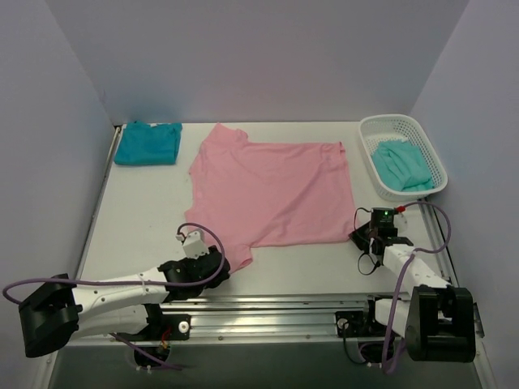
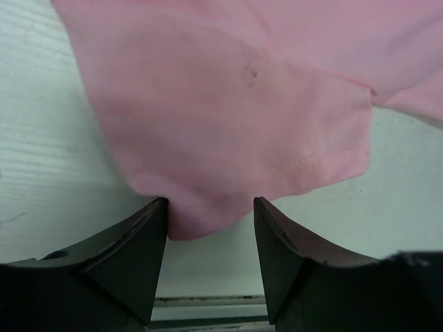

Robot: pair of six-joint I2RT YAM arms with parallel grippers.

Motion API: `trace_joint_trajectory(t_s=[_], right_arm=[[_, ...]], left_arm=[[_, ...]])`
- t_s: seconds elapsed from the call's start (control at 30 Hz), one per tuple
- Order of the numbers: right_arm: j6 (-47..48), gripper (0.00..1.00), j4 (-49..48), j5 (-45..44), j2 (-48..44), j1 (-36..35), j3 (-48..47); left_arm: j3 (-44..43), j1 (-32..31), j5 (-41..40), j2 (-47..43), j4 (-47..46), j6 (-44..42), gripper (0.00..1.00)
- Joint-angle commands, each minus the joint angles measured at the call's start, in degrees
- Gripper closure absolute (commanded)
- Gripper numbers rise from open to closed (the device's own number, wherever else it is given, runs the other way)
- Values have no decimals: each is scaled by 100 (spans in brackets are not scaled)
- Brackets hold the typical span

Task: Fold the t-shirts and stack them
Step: Flatten the tshirt out, then fold the tshirt

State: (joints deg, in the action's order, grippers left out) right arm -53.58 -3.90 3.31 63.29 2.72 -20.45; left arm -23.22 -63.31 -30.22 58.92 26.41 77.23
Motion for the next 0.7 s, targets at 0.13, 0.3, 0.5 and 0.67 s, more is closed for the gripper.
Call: trace_joint_trajectory(t_s=[0.13,0.3,0.5,0.67], right_arm=[[243,100,311,56,-238,193,-82],[252,100,294,73,-256,229,-65],[234,100,276,126,-255,220,-56],[243,100,625,82,-614,229,-100]], left_arm=[[169,-76,-72,735,-690,477,42],[204,-76,-177,551,-524,530,55],[239,-76,-309,112,-50,547,97],[-32,-85,-608,-371,495,381,98]])
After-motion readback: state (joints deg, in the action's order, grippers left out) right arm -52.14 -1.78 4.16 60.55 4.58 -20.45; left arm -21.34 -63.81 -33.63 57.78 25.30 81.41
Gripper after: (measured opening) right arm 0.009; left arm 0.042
